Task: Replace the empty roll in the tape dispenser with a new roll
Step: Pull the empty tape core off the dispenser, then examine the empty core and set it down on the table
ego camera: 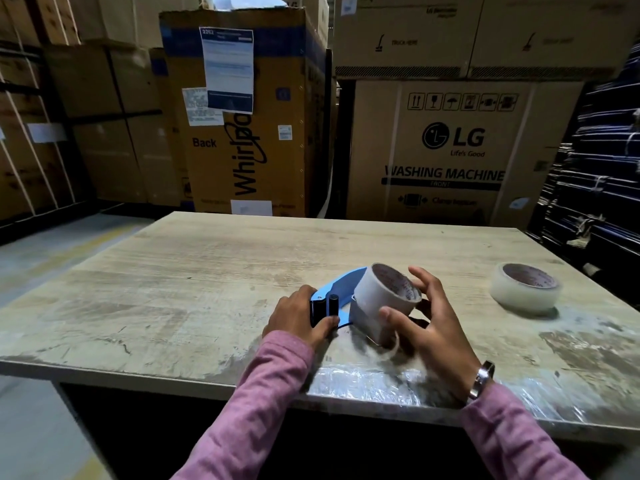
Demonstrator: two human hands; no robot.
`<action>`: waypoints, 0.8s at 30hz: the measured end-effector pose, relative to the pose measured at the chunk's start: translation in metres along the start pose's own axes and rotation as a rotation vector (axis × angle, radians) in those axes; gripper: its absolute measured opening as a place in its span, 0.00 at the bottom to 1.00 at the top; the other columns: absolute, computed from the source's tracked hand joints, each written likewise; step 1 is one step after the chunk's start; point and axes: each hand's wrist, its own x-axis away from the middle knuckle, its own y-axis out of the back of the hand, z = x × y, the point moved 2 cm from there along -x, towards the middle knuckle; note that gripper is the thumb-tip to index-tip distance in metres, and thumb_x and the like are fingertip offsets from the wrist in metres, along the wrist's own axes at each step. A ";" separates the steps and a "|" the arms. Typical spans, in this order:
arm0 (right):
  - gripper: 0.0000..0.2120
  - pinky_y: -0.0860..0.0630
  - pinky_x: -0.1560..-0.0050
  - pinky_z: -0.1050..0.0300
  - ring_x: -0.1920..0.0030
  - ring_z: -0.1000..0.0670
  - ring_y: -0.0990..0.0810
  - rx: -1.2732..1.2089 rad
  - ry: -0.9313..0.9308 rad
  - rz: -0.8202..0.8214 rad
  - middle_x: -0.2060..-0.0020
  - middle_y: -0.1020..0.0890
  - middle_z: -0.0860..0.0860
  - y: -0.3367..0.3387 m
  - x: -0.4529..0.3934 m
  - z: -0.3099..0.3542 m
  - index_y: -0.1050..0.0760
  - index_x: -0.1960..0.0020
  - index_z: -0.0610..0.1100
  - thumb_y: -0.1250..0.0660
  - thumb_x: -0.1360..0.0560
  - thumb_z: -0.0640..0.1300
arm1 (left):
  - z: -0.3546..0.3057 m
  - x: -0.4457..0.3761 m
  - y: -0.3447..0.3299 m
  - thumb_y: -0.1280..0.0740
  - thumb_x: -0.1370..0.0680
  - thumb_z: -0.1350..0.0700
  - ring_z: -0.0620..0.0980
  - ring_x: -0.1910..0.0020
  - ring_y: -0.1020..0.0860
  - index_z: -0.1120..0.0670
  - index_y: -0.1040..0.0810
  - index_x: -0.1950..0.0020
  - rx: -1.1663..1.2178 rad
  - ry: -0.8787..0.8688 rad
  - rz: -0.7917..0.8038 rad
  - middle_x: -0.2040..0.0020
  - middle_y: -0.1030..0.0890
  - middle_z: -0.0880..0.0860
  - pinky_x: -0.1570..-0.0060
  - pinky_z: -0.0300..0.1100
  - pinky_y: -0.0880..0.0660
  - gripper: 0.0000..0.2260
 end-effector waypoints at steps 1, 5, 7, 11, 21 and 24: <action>0.37 0.18 0.47 0.54 0.40 0.53 0.20 -0.041 -0.018 -0.019 0.36 0.26 0.55 0.001 0.000 0.000 0.35 0.29 0.59 0.22 0.33 0.58 | 0.000 0.000 0.000 0.29 0.29 0.45 0.49 0.55 0.28 0.53 0.28 0.43 0.004 0.002 -0.002 0.49 0.21 0.52 0.54 0.42 0.29 0.20; 0.34 0.17 0.49 0.51 0.45 0.50 0.17 -0.278 -0.083 -0.131 0.40 0.22 0.48 0.006 0.000 0.000 0.30 0.33 0.57 0.23 0.35 0.62 | 0.002 0.000 0.001 0.28 0.31 0.45 0.51 0.56 0.26 0.53 0.28 0.45 0.036 0.026 -0.018 0.50 0.19 0.53 0.53 0.44 0.26 0.20; 0.32 0.17 0.50 0.53 0.50 0.54 0.16 -0.402 -0.116 -0.182 0.38 0.21 0.45 0.009 0.002 0.002 0.28 0.33 0.52 0.23 0.32 0.61 | 0.002 0.000 0.003 0.27 0.31 0.46 0.52 0.57 0.25 0.54 0.28 0.47 0.054 0.045 -0.040 0.50 0.19 0.52 0.55 0.42 0.27 0.20; 0.49 0.16 0.53 0.53 0.49 0.51 0.16 -0.514 -0.205 -0.200 0.41 0.18 0.45 0.015 0.006 0.001 0.28 0.33 0.47 0.20 0.47 0.70 | 0.002 0.001 0.007 0.27 0.31 0.48 0.54 0.56 0.23 0.56 0.28 0.49 0.056 0.090 -0.119 0.52 0.19 0.53 0.58 0.41 0.29 0.18; 0.48 0.19 0.51 0.53 0.47 0.50 0.18 -0.529 -0.220 -0.168 0.37 0.20 0.42 0.017 0.020 -0.005 0.27 0.33 0.46 0.20 0.45 0.68 | 0.012 -0.002 0.027 0.27 0.31 0.46 0.52 0.59 0.26 0.58 0.25 0.49 0.207 0.344 -0.275 0.53 0.18 0.57 0.56 0.41 0.30 0.20; 0.46 0.21 0.48 0.51 0.48 0.52 0.16 -0.507 -0.201 -0.153 0.37 0.20 0.44 0.016 0.022 -0.003 0.28 0.33 0.47 0.21 0.43 0.68 | 0.015 -0.005 0.033 0.25 0.33 0.47 0.55 0.59 0.24 0.57 0.25 0.52 0.167 0.307 -0.384 0.56 0.19 0.56 0.58 0.42 0.31 0.18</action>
